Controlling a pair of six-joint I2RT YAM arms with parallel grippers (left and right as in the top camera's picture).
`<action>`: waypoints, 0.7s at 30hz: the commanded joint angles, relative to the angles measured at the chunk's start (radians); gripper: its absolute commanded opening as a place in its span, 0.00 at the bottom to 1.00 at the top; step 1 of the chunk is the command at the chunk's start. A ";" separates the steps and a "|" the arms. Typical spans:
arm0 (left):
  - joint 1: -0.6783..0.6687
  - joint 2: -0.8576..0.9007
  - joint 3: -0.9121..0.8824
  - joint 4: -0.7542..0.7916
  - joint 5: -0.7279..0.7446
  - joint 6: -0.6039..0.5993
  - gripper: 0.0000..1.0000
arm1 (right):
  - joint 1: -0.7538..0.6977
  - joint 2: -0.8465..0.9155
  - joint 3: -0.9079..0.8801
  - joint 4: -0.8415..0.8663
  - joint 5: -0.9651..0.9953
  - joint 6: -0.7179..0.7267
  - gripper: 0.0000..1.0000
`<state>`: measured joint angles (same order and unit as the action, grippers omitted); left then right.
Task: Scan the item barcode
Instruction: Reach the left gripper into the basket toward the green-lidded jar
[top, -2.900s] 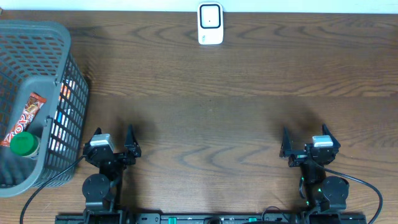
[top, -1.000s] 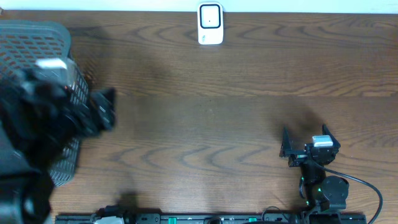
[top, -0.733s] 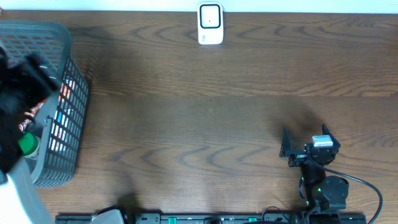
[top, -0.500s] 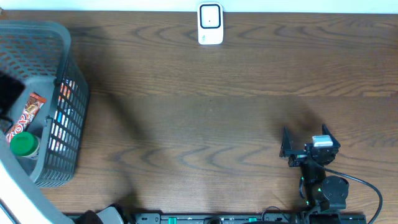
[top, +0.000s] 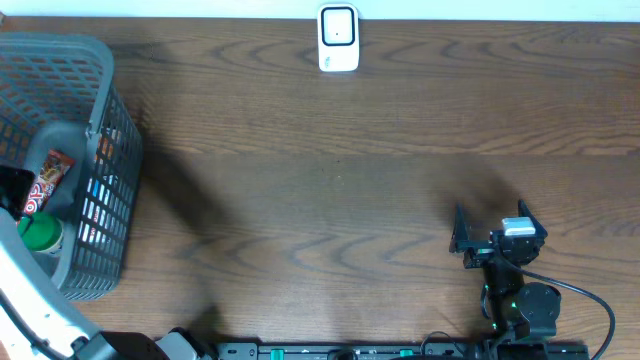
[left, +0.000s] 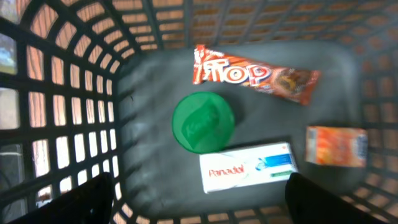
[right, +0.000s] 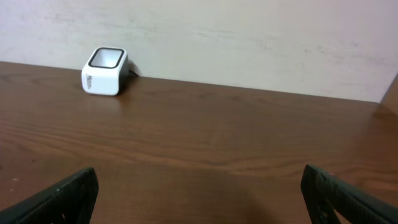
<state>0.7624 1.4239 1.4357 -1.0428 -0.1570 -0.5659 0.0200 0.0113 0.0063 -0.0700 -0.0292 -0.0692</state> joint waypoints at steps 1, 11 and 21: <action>0.018 0.001 -0.074 0.050 -0.017 -0.005 0.86 | -0.005 -0.003 -0.001 -0.005 0.002 0.012 0.99; 0.021 0.135 -0.106 0.119 -0.069 0.003 0.87 | -0.005 -0.003 -0.001 -0.004 0.002 0.012 0.99; 0.023 0.259 -0.106 0.160 -0.069 0.003 0.87 | -0.005 -0.003 -0.001 -0.004 0.002 0.012 0.99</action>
<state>0.7788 1.6653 1.3346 -0.8917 -0.2020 -0.5652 0.0200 0.0113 0.0063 -0.0700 -0.0292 -0.0692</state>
